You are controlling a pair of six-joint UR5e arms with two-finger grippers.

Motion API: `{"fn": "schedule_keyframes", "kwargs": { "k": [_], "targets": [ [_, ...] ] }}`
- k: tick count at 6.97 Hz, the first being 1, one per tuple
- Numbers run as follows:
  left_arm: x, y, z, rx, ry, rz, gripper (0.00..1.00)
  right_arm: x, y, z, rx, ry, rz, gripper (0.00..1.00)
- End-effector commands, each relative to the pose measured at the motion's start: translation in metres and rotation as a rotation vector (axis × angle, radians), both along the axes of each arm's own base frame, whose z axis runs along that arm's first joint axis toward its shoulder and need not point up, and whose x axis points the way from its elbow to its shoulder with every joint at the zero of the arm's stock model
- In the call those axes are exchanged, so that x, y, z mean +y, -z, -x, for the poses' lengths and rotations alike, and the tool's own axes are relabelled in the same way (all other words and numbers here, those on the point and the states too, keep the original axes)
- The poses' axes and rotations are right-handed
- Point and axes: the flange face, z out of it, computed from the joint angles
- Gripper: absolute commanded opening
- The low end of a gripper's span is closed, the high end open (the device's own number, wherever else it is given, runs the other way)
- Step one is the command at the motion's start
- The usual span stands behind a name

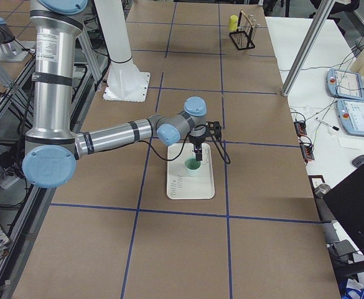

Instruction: Left arm grabs green cup and hands to right arm on tray

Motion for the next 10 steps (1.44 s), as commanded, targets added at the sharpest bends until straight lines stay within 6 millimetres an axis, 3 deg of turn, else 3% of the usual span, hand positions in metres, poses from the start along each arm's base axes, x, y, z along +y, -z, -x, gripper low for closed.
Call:
{"fn": "schedule_keyframes", "kwargs": {
  "k": [1,4,6,10],
  "targets": [
    [0.000,-0.001,0.000,-0.005,-0.006,-0.004,1.00,0.013,-0.039,-0.094,0.037,0.057,-0.063,1.00],
    [0.000,-0.008,0.000,0.002,-0.003,0.013,1.00,0.060,-0.088,-0.225,0.106,0.102,0.031,1.00],
    [0.001,-0.015,0.000,-0.007,-0.006,0.024,1.00,0.079,-0.103,-0.231,0.107,0.075,0.103,1.00],
    [0.012,-0.022,0.001,-0.010,-0.003,0.047,1.00,0.071,-0.096,-0.226,0.097,0.040,0.083,1.00]
  ]
}}
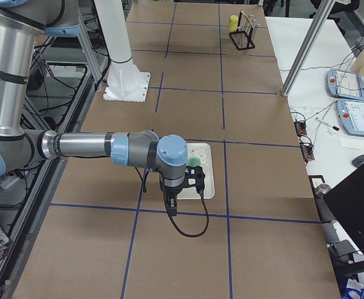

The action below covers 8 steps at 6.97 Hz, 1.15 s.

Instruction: Left arm grabs green cup and hands to right arm on tray

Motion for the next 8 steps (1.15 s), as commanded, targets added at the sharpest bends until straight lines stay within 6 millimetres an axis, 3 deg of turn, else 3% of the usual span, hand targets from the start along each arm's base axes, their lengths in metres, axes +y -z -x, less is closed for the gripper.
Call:
{"fn": "schedule_keyframes", "kwargs": {
  "k": [1,8],
  "targets": [
    [0.002,-0.001,0.000,-0.004,0.002,0.004,1.00,-0.006,0.007,0.009,-0.001,-0.062,-0.026,1.00],
    [0.002,-0.006,-0.001,-0.007,-0.004,0.014,1.00,-0.006,0.007,0.024,-0.005,-0.031,-0.054,1.00]
  ]
}}
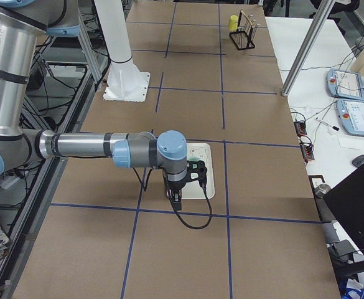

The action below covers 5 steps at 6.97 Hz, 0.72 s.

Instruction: Left arm grabs green cup and hands to right arm on tray

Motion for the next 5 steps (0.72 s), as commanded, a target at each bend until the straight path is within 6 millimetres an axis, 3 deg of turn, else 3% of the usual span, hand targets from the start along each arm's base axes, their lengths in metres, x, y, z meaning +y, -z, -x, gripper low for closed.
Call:
{"fn": "schedule_keyframes", "kwargs": {
  "k": [1,5],
  "targets": [
    [-0.0001,-0.0003,-0.0002,0.000,0.000,0.000,1.00,-0.0003,-0.0001,0.0020,0.000,0.005,0.000,1.00],
    [0.0000,0.0008,-0.0002,0.000,0.000,0.002,1.00,-0.0013,0.0001,0.0082,0.000,0.021,-0.001,1.00]
  ]
}}
